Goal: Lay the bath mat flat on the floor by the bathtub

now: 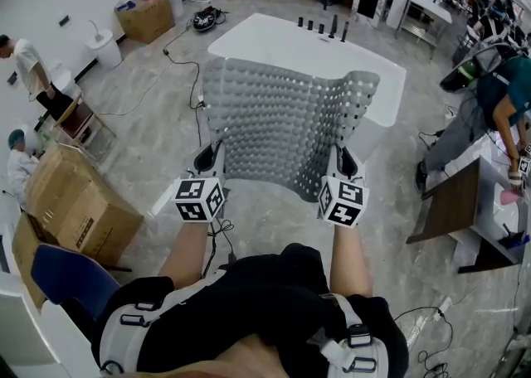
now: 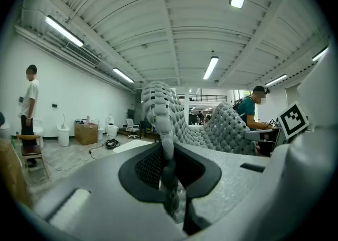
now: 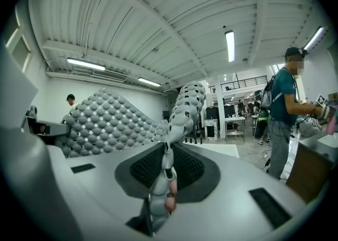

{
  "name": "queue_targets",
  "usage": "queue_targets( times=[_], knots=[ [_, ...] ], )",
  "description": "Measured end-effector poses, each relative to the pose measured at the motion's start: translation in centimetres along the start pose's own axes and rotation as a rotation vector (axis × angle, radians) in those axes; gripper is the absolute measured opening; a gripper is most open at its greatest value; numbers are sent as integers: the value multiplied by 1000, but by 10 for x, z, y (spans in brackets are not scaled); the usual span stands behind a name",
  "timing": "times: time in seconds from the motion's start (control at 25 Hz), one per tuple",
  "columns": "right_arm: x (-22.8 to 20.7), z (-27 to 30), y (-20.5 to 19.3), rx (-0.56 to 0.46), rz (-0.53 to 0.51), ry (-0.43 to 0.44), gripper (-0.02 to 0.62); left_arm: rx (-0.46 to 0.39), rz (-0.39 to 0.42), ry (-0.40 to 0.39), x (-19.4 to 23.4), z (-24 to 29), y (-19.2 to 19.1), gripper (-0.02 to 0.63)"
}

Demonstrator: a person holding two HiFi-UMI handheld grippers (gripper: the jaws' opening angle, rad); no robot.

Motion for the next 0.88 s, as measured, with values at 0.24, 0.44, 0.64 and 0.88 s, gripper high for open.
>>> queue_targets(
  times=[0.24, 0.44, 0.64, 0.88],
  knots=[
    [12, 17, -5, 11, 1, -2, 54, 10, 5, -1, 22, 9, -6, 37],
    [12, 49, -7, -9, 0, 5, 54, 11, 18, 7, 34, 38, -7, 37],
    [12, 106, -10, -11, 31, 7, 54, 23, 48, 8, 57, 87, -3, 37],
    [7, 193, 3, 13, 51, 17, 55, 38, 53, 7, 90, 170, 14, 37]
  ],
)
Point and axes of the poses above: the fingertips, and each gripper's own axes: z forward along the fingers, x to its left, y out of its top, the point moved 5 cm from there along -z, backward along the fingers, and after that the axes turned 4 degrees about x, right-handed, at the moved point
